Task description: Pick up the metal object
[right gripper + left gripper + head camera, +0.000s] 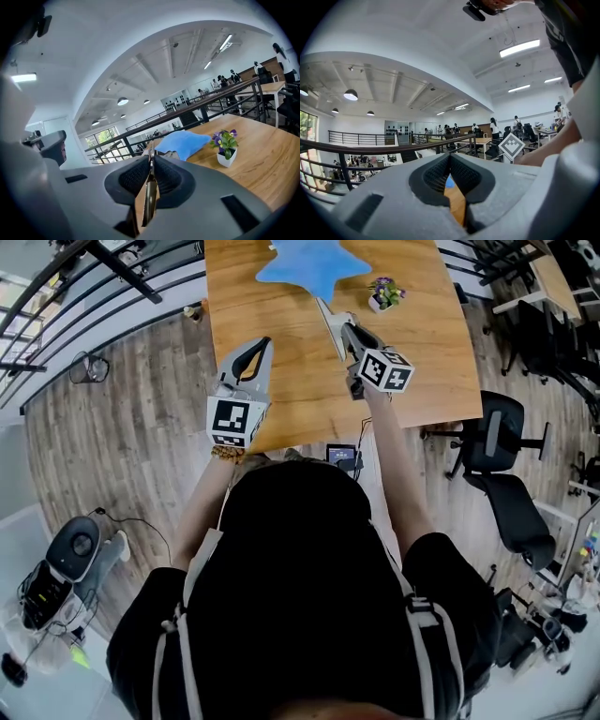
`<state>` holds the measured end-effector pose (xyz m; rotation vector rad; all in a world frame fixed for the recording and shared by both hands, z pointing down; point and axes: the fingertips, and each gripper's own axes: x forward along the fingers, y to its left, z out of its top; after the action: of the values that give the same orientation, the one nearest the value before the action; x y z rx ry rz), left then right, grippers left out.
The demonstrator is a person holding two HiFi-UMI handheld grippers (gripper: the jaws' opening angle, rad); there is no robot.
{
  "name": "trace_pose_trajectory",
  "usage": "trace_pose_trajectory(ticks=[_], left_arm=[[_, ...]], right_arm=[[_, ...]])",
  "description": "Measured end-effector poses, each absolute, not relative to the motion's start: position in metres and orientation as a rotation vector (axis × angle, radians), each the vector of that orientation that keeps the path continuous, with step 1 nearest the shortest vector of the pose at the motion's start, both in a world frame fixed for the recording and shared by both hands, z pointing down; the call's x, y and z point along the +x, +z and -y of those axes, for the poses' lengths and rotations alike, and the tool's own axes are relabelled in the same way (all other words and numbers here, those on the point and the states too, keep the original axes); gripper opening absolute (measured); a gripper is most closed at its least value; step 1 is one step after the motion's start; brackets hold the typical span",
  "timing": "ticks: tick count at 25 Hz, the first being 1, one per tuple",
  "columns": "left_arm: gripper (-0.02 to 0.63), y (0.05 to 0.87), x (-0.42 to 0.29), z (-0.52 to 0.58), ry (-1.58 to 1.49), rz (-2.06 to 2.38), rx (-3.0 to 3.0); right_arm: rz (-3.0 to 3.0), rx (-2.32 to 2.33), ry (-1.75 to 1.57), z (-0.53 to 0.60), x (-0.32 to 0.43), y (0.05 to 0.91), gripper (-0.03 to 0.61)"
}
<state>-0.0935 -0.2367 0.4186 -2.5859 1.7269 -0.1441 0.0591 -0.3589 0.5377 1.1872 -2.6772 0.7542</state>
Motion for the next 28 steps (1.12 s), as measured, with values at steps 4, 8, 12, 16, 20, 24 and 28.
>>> trace_pose_trajectory(ticks=[4,8,12,16,20,24,28], left_arm=[[0.003,0.411,-0.089,0.246,-0.132,-1.698,-2.585],[0.003,0.399,-0.082,0.256,-0.098,-1.664,-2.582],[0.003,0.394,-0.077,0.263,-0.066,-1.659,-2.586],[0.003,0.386,-0.068,0.272,-0.035,-1.639,-2.592],[0.003,0.380,-0.062,0.273,-0.018,-1.618,-2.614],[0.003,0.377,-0.060,0.265,0.010,-1.595,-2.645],[0.003,0.368,-0.072,0.257,0.045,-1.577,-2.652]], right_arm=[[2.746,1.202,0.691,0.360,0.055,0.504,0.037],[2.833,1.205,0.616,0.358,0.051,0.465,0.037],[2.895,1.208,0.520,0.349,0.047,0.434,0.037],[2.930,1.216,0.368,0.340,0.045,0.405,0.037],[2.907,1.263,0.239,0.328,0.043,0.384,0.037],[2.870,1.314,0.125,0.307,0.047,0.365,0.037],[2.834,1.401,0.042,0.287,0.043,0.350,0.035]])
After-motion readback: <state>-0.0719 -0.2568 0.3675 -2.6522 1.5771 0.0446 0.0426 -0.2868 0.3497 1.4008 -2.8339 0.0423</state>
